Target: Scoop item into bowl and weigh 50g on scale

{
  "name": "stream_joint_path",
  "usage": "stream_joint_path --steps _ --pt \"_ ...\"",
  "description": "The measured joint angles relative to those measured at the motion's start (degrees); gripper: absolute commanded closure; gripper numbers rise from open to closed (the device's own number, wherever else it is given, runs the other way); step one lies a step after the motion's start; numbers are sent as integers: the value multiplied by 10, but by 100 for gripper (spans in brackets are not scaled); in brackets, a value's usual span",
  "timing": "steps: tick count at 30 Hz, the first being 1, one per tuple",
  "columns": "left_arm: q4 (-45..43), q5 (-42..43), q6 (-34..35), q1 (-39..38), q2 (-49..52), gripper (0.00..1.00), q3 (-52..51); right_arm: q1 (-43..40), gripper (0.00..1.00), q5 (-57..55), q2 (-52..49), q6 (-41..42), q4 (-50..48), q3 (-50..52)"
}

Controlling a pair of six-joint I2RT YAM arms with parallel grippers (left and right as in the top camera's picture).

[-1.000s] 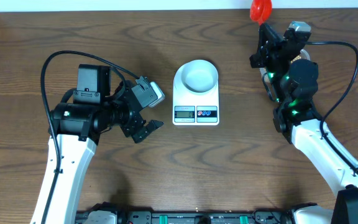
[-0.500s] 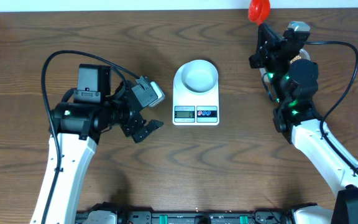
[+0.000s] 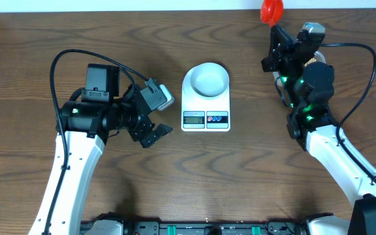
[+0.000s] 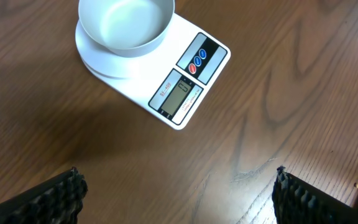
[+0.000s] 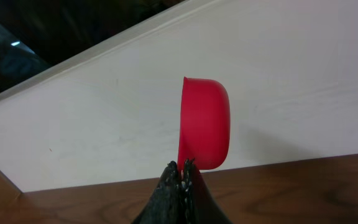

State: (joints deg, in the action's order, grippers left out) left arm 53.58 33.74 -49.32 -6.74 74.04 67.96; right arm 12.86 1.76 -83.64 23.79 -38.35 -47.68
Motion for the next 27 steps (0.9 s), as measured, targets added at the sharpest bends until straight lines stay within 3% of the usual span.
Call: stream_joint_path --steps 27 --pt "1 -11 0 0 0 2 0 0 99 0 0 0 4 0"
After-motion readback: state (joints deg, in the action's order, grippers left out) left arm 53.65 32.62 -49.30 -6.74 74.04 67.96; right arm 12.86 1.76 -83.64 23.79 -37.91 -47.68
